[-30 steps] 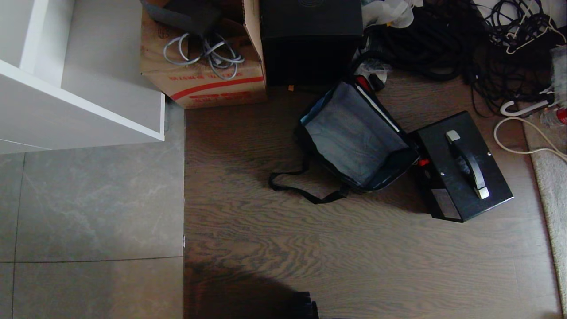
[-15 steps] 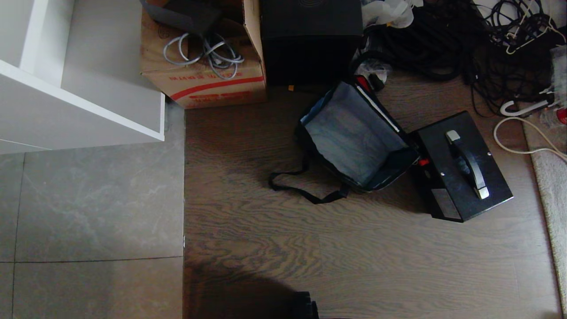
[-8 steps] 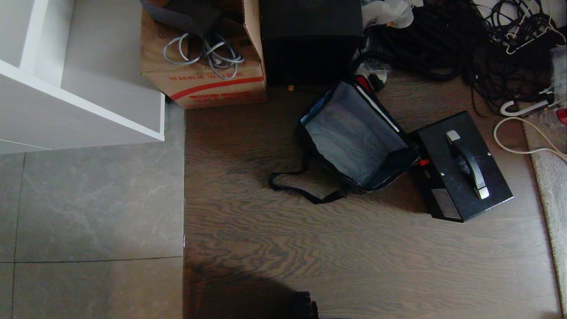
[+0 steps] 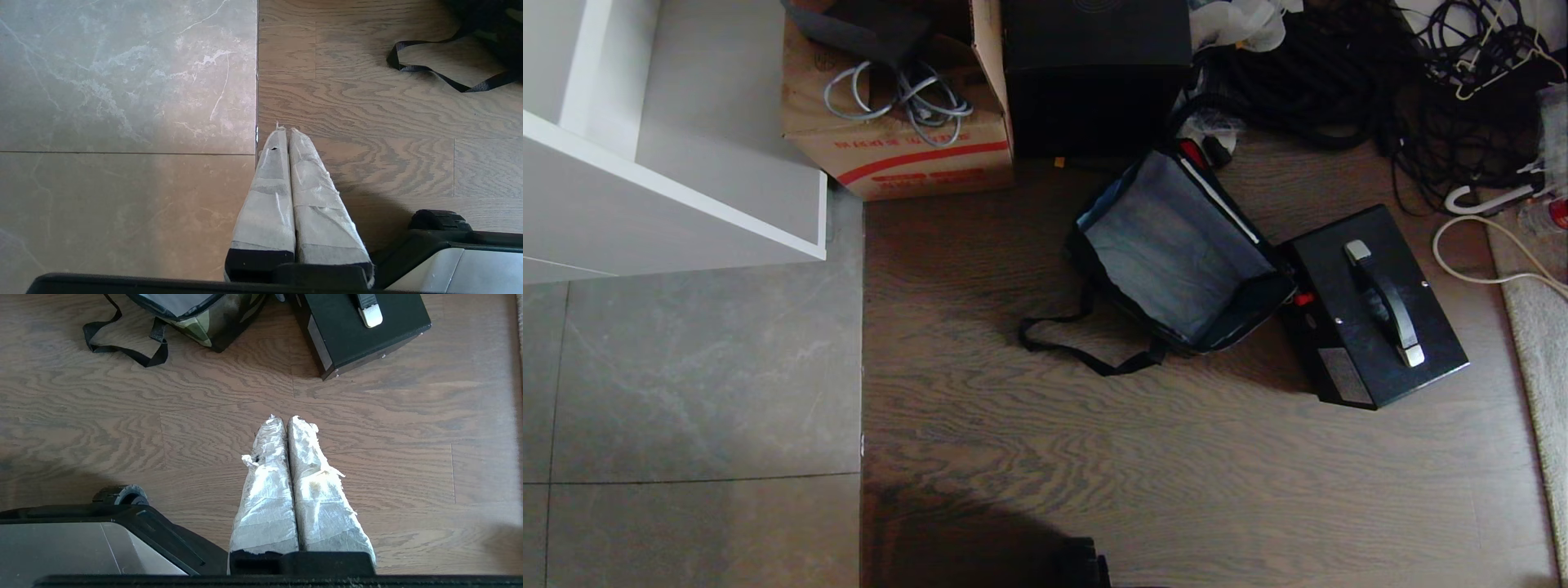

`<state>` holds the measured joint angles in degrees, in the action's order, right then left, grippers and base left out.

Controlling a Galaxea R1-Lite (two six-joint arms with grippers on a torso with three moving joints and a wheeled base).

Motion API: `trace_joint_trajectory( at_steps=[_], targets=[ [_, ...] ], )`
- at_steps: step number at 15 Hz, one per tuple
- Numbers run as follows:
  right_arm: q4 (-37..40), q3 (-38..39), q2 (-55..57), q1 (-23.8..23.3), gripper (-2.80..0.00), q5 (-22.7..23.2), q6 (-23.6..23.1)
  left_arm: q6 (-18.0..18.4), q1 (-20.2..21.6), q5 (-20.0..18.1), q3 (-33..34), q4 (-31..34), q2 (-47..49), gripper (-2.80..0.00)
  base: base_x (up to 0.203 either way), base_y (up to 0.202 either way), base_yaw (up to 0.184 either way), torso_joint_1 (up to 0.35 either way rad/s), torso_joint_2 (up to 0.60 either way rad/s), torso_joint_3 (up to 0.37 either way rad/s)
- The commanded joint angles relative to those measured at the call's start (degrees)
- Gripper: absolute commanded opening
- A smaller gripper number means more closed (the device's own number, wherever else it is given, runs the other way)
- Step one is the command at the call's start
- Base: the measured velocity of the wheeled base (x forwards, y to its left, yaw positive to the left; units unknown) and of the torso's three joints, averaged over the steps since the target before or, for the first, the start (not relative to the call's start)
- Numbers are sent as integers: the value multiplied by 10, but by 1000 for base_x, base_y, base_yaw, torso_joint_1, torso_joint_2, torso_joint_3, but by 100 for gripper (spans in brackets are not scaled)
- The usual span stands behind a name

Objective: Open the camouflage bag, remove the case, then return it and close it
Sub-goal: Grip the handle again

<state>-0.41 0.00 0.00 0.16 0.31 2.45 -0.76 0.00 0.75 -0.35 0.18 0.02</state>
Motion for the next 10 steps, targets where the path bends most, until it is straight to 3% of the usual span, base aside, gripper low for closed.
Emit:
trace_joint_trajectory(
  at_steps=[1,10],
  targets=[
    [1,1,1,0,-280,-1,4,0,0,0,0,0,0,-280,0,0,0,0,0,0],
    [5,-1,1,0,-280,-3,-3,0,0,0,0,1,0,-280,0,0,0,0,0,0]
  ],
)
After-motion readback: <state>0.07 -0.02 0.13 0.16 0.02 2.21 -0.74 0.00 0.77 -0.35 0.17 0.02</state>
